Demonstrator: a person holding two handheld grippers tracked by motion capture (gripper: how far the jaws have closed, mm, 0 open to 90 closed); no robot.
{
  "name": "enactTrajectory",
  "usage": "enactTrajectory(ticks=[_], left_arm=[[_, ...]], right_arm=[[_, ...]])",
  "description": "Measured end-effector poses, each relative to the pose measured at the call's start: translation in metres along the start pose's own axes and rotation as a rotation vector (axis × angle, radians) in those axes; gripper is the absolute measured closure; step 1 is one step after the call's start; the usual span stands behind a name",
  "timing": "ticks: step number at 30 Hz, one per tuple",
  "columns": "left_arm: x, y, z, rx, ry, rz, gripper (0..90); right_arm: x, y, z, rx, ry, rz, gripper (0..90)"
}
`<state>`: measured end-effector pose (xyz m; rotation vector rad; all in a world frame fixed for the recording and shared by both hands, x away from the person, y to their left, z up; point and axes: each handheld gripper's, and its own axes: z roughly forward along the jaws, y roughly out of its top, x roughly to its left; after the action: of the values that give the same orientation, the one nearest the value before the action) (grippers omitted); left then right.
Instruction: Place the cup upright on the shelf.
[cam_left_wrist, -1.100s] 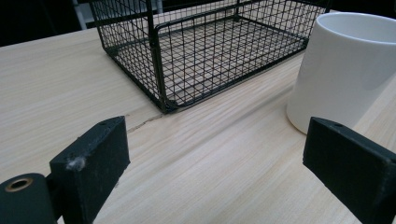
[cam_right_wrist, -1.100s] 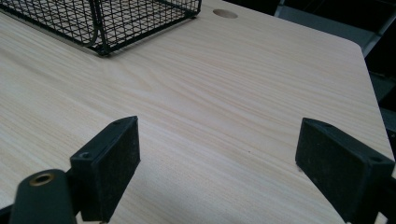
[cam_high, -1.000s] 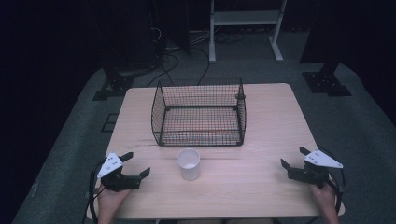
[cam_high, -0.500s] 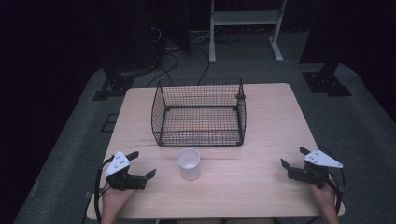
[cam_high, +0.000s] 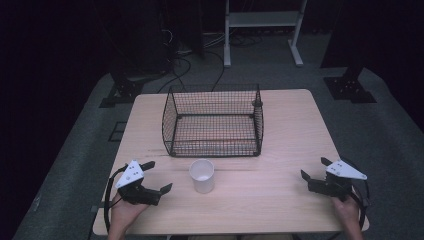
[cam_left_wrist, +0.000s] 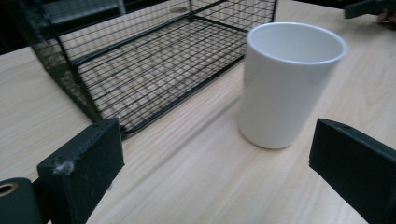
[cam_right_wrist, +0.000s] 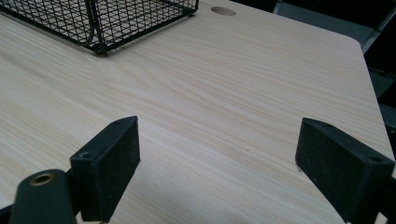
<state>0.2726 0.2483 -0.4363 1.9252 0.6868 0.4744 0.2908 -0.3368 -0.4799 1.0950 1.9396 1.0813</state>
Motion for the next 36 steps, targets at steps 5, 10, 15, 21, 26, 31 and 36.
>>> enactTrajectory(ticks=[5, 10, 15, 21, 26, 31, 36], left_arm=[[-0.007, 0.008, 0.0, 0.008, -0.042, 0.026, 2.1], [-0.015, 0.012, 0.002, 0.042, -0.062, 0.056, 2.1], [-0.019, 0.015, 0.002, 0.04, -0.076, 0.064, 2.1], [-0.023, 0.021, 0.007, 0.062, -0.092, 0.083, 2.1], [-0.025, 0.026, 0.014, 0.068, -0.104, 0.081, 2.1], [-0.027, 0.029, 0.019, 0.088, -0.119, 0.087, 2.1], [-0.029, 0.032, 0.027, 0.109, -0.15, 0.086, 2.1]], right_arm=[[0.0, 0.0, 0.0, 0.001, 0.0, 0.002, 13.1], [0.0, 0.0, 0.0, 0.002, 0.0, 0.0, 13.1], [0.001, 0.0, 0.0, 0.002, -0.004, -0.011, 13.1], [0.001, 0.0, 0.001, 0.004, -0.004, -0.012, 13.1], [0.001, 0.0, 0.001, 0.004, -0.004, -0.012, 13.1], [0.001, 0.0, 0.001, 0.003, -0.004, -0.013, 13.1], [0.001, 0.0, 0.001, 0.003, -0.003, -0.016, 13.1]])
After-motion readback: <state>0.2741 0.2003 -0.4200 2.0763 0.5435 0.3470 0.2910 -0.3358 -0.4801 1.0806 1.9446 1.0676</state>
